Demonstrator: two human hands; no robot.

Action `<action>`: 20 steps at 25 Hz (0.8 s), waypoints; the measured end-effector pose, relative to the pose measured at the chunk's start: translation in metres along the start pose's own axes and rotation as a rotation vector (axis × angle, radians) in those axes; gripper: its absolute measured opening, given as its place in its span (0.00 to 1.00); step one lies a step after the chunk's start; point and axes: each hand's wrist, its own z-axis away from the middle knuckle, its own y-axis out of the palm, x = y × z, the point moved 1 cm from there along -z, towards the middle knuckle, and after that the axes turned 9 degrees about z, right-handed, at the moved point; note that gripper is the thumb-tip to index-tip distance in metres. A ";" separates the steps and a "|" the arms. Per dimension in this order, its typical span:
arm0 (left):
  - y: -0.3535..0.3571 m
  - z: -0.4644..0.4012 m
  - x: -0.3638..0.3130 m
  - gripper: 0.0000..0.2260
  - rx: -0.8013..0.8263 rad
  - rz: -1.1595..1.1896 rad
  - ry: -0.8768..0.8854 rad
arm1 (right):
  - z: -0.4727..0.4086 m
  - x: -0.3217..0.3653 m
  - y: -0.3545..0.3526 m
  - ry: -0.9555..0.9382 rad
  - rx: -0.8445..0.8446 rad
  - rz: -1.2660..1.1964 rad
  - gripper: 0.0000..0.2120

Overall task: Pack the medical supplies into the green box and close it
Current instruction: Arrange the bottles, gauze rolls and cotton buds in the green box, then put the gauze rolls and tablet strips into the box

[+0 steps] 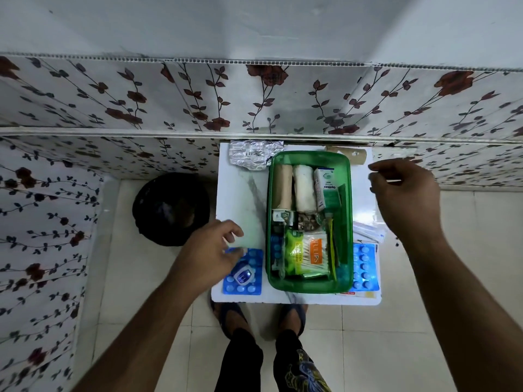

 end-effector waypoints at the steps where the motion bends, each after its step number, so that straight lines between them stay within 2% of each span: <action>1: 0.006 0.009 0.002 0.13 0.072 -0.080 0.003 | -0.009 -0.010 0.004 -0.003 0.000 0.059 0.12; 4: 0.024 0.023 0.008 0.21 0.155 -0.292 0.031 | -0.038 -0.021 0.026 -0.151 0.047 0.312 0.21; 7: 0.034 0.023 0.014 0.21 0.152 -0.407 0.056 | -0.059 -0.018 0.044 -0.286 0.112 0.466 0.25; 12: 0.033 0.026 0.003 0.19 0.143 -0.356 0.057 | -0.074 -0.013 0.057 -0.323 0.060 0.687 0.24; 14: 0.020 0.028 -0.007 0.20 0.071 -0.284 0.043 | -0.077 -0.013 0.058 -0.354 0.022 0.713 0.19; 18: -0.011 0.030 -0.049 0.20 -0.243 -0.098 0.111 | -0.066 -0.020 0.050 -0.359 -0.039 0.645 0.17; 20: -0.010 0.020 -0.078 0.17 -0.236 -0.126 0.207 | -0.052 -0.023 0.039 -0.257 -0.064 0.526 0.18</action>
